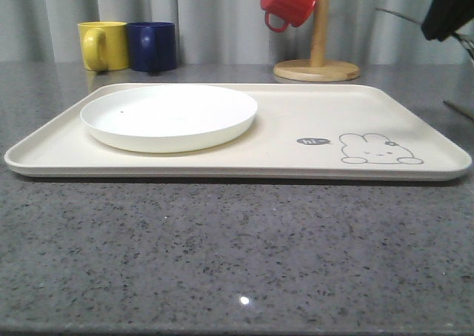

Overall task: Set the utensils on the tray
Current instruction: 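Reach the right gripper down and grasp the silver fork, then lower the fork onto the tray beside the plate and open the right gripper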

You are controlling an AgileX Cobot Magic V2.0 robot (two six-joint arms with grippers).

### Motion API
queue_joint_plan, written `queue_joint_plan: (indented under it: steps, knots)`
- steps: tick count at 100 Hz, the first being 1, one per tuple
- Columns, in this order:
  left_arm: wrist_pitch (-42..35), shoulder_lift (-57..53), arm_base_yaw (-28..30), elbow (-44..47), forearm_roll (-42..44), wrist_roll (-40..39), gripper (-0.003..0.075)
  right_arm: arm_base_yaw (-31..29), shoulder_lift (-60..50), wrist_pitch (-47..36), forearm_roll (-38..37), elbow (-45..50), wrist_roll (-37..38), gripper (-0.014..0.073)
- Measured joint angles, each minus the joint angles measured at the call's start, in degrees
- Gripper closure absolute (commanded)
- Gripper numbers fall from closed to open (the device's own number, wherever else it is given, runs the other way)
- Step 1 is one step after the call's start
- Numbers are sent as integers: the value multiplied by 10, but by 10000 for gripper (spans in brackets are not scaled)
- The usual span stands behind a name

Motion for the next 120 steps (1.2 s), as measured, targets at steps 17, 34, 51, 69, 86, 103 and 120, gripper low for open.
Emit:
queue_joint_plan:
  steps: [17,34,51,69,86,103,120]
  knots:
    - [0,0,0,0,0,0,738,91,15,-8,-84,-1,131,631]
    - [0,0,0,0,0,0,738,150,63,-34,-182,-12,264,631]
    - [0,0,0,0,0,0,738,179,131,-39,-202,-55,302,631]
    - [0,0,0,0,0,0,738,197,186,-39,-202,-94,308,631]
    - [0,0,0,0,0,0,738,198,207,-37,-202,-96,323,631]
    - [0,0,0,0,0,0,738,198,216,-36,-202,-96,336,629]
    - [0,0,0,0,0,0,738,198,218,-36,-202,-96,343,585]
